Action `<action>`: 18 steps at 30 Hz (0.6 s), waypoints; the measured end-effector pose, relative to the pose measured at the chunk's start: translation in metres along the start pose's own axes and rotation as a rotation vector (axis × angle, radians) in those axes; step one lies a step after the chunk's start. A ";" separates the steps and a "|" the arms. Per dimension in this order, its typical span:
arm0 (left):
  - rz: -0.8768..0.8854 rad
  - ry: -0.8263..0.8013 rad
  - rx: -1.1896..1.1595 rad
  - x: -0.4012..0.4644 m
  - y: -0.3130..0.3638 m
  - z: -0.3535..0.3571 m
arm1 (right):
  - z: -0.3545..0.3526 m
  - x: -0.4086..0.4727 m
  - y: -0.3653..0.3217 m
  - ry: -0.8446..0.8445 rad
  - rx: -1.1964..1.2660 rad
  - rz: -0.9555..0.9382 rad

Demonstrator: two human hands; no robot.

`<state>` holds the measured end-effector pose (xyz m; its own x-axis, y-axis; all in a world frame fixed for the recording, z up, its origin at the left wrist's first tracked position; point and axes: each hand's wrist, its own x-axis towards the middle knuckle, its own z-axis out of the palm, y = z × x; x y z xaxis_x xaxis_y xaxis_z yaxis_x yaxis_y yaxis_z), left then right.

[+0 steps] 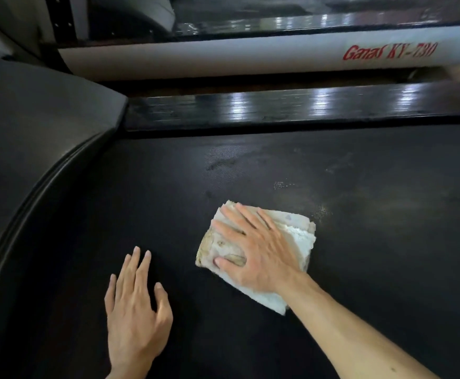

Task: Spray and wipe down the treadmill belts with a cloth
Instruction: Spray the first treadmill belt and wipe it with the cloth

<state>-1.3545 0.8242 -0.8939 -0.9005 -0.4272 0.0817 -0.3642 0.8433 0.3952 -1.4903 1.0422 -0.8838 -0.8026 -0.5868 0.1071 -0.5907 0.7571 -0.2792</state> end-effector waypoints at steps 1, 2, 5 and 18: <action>-0.004 0.001 -0.007 0.000 0.001 0.000 | 0.001 0.009 0.001 0.019 -0.003 0.042; -0.013 0.007 -0.019 0.000 0.001 -0.001 | 0.002 0.021 0.001 0.028 -0.007 0.088; -0.034 0.028 -0.043 0.003 0.002 -0.002 | 0.008 0.057 -0.004 0.005 -0.026 0.157; -0.055 0.027 -0.006 0.005 0.006 -0.004 | -0.005 0.028 0.008 -0.043 -0.026 0.051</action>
<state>-1.3606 0.8255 -0.8871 -0.8724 -0.4815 0.0841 -0.4116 0.8165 0.4048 -1.5177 1.0338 -0.8786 -0.8276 -0.5590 0.0519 -0.5518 0.7929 -0.2585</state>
